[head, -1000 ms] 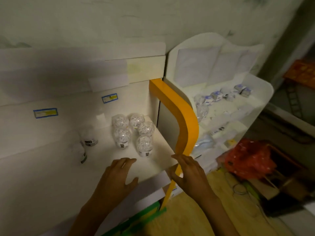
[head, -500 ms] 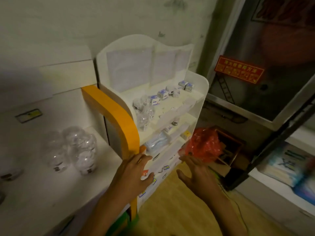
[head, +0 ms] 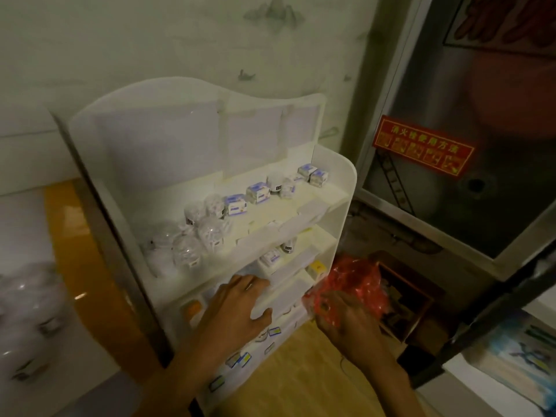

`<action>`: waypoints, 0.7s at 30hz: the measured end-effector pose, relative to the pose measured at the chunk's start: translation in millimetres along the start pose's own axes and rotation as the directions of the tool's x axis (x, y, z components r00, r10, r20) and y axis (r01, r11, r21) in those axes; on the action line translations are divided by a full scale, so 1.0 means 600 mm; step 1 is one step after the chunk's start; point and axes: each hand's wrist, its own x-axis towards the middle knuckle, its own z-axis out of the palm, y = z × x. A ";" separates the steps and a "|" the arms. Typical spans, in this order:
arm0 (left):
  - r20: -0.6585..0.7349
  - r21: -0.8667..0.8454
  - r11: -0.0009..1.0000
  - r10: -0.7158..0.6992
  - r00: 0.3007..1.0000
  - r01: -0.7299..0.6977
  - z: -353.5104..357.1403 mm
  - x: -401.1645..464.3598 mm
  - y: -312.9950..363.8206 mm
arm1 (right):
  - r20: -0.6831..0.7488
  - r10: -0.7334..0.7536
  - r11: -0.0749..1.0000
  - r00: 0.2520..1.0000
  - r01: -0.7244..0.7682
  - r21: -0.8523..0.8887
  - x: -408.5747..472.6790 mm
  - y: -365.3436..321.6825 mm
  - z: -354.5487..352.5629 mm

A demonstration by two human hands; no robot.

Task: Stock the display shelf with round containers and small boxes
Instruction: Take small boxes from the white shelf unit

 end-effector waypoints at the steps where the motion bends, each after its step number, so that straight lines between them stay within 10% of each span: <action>1: -0.003 0.008 1.000 -0.017 1.000 0.017 0.002 0.017 0.003 | 0.005 -0.013 1.000 1.000 0.013 0.011 0.019 0.012 -0.003; 21: -0.159 0.073 0.938 -0.325 0.932 0.339 0.080 0.416 -0.197 | 0.096 -0.333 0.942 0.938 0.328 0.068 0.591 0.063 0.069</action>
